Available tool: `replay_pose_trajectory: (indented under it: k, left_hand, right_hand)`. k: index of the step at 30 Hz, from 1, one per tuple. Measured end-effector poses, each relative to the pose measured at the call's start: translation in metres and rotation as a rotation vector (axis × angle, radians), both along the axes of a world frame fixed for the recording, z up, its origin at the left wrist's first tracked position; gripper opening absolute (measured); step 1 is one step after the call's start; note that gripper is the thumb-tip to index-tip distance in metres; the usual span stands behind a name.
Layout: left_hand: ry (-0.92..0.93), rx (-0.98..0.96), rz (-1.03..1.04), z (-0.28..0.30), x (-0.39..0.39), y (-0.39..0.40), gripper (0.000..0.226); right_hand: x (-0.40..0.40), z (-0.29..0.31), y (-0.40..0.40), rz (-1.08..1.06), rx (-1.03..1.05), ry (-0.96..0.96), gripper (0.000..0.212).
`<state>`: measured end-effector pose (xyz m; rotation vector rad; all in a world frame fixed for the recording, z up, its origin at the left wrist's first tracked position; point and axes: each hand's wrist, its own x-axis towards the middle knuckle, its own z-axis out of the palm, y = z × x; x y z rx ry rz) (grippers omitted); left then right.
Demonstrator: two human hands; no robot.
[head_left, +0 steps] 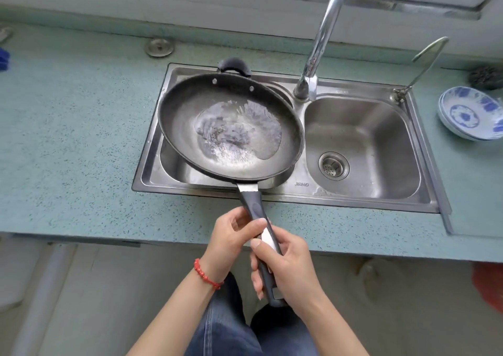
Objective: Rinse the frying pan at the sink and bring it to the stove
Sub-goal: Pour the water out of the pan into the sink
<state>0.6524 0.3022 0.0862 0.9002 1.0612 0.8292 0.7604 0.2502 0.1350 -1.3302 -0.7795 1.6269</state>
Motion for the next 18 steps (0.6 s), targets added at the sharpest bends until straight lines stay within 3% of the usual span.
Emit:
replay_pose_trajectory:
  k: [2, 4, 9, 12, 18]
  left_hand:
    - [-0.126, -0.073, -0.002, 0.000, 0.000, 0.006, 0.024]
    - [-0.286, -0.160, -0.012, 0.003, 0.002, 0.012, 0.021]
    - [-0.551, -0.273, -0.032, 0.015, 0.008, 0.015, 0.050]
    - [-0.451, -0.171, -0.023, 0.015, 0.008, 0.016, 0.010]
    - [-0.301, -0.035, 0.014, 0.023, 0.008, 0.013, 0.010]
  right_hand:
    - [0.002, 0.001, -0.002, -0.004, 0.025, 0.044, 0.014]
    - [0.003, 0.001, -0.003, -0.002, 0.045, 0.081, 0.016]
    - [0.008, 0.000, -0.004, 0.004, 0.077, 0.143, 0.022]
    - [0.011, -0.002, -0.002, 0.015, 0.107, 0.174, 0.026]
    - [0.017, -0.006, -0.003, 0.075, 0.096, 0.075, 0.012]
